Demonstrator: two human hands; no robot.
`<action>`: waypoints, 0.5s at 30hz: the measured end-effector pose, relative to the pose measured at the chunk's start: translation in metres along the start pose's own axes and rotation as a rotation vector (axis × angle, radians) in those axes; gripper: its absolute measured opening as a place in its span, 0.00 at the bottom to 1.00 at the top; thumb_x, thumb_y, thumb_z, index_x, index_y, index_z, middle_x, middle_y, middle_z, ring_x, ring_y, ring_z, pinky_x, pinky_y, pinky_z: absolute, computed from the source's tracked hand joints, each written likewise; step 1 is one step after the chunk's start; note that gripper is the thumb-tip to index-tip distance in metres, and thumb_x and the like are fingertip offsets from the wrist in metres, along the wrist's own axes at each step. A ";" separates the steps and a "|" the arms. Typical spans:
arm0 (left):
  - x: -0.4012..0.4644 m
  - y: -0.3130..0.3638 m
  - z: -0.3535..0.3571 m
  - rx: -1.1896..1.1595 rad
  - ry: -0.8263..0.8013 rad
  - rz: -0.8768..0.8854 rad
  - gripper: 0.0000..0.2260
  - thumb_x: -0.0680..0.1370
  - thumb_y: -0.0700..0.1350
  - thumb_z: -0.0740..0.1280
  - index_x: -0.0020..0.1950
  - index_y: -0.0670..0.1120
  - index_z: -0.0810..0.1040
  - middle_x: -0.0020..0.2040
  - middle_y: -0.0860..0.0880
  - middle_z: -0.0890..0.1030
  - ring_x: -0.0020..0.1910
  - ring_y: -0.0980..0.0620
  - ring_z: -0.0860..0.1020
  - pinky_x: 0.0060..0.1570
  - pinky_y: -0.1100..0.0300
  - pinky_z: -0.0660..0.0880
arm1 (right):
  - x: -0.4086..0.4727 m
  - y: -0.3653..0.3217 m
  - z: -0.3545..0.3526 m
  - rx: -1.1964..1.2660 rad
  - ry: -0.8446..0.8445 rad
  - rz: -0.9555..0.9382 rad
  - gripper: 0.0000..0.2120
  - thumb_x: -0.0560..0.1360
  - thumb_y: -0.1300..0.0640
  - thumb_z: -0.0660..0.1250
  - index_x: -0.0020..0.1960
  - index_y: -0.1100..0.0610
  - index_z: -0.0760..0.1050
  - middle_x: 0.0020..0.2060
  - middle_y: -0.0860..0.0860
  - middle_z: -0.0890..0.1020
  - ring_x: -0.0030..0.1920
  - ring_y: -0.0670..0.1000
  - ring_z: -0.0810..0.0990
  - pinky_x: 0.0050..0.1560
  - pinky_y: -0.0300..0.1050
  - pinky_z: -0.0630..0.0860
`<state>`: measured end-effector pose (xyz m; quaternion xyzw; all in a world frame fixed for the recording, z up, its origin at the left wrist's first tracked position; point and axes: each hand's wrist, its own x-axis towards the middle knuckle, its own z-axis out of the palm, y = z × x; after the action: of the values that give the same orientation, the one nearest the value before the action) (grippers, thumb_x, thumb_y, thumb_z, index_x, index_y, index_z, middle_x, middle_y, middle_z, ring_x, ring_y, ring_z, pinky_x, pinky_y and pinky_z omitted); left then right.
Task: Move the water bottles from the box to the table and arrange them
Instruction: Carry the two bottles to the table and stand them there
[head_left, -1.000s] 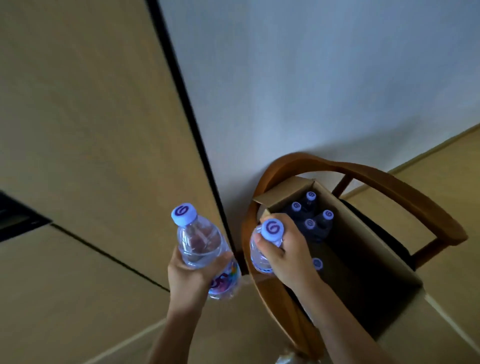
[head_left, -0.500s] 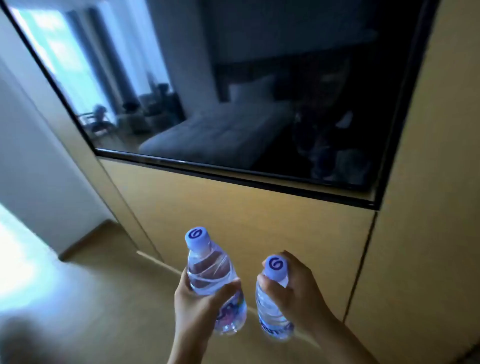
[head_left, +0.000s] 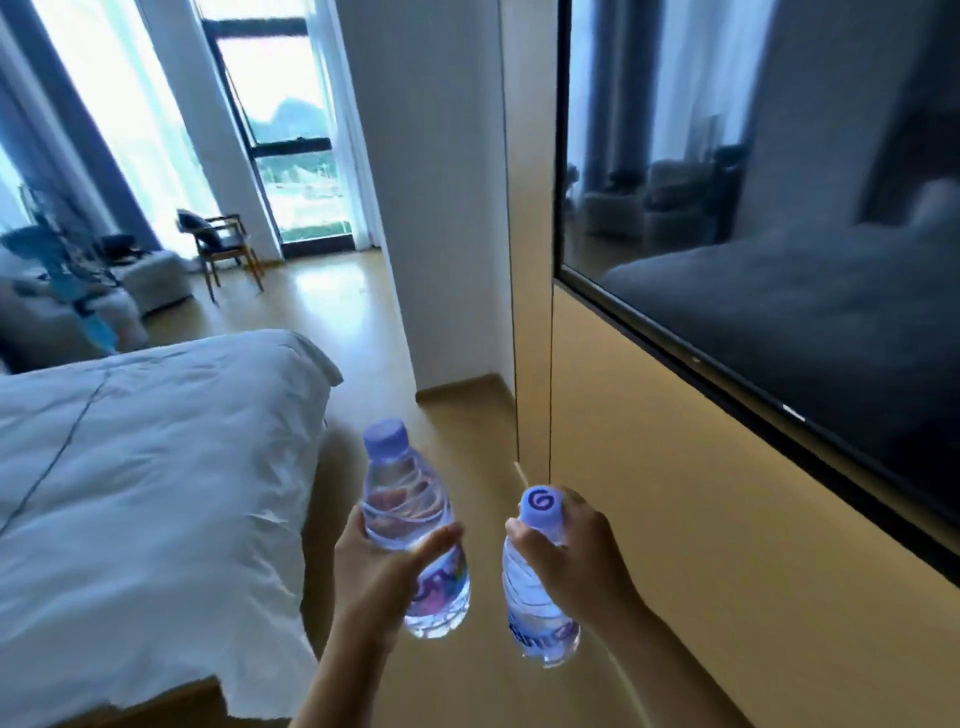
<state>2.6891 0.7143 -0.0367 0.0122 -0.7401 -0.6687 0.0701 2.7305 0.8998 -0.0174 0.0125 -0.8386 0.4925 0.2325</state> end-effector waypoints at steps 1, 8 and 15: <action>0.017 0.003 0.003 0.009 0.037 0.008 0.28 0.57 0.44 0.83 0.55 0.48 0.79 0.48 0.50 0.84 0.47 0.50 0.83 0.49 0.53 0.79 | 0.024 0.005 0.008 -0.002 -0.035 -0.022 0.12 0.64 0.42 0.63 0.37 0.50 0.72 0.31 0.44 0.76 0.36 0.44 0.75 0.40 0.40 0.71; 0.110 0.010 0.014 0.047 0.201 0.018 0.25 0.53 0.46 0.82 0.47 0.48 0.80 0.40 0.52 0.85 0.39 0.55 0.83 0.43 0.61 0.76 | 0.152 0.029 0.063 0.024 -0.168 -0.184 0.10 0.65 0.39 0.58 0.35 0.45 0.66 0.27 0.42 0.71 0.32 0.40 0.73 0.34 0.28 0.65; 0.225 -0.008 0.004 0.073 0.286 -0.015 0.25 0.53 0.49 0.84 0.47 0.49 0.80 0.41 0.52 0.85 0.41 0.55 0.83 0.49 0.52 0.79 | 0.256 0.056 0.135 0.074 -0.252 -0.216 0.11 0.66 0.39 0.58 0.36 0.46 0.67 0.29 0.42 0.71 0.31 0.40 0.73 0.34 0.28 0.66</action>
<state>2.4657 0.6924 -0.0257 0.1154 -0.7463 -0.6332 0.1697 2.4371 0.8698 -0.0157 0.1727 -0.8363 0.4896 0.1763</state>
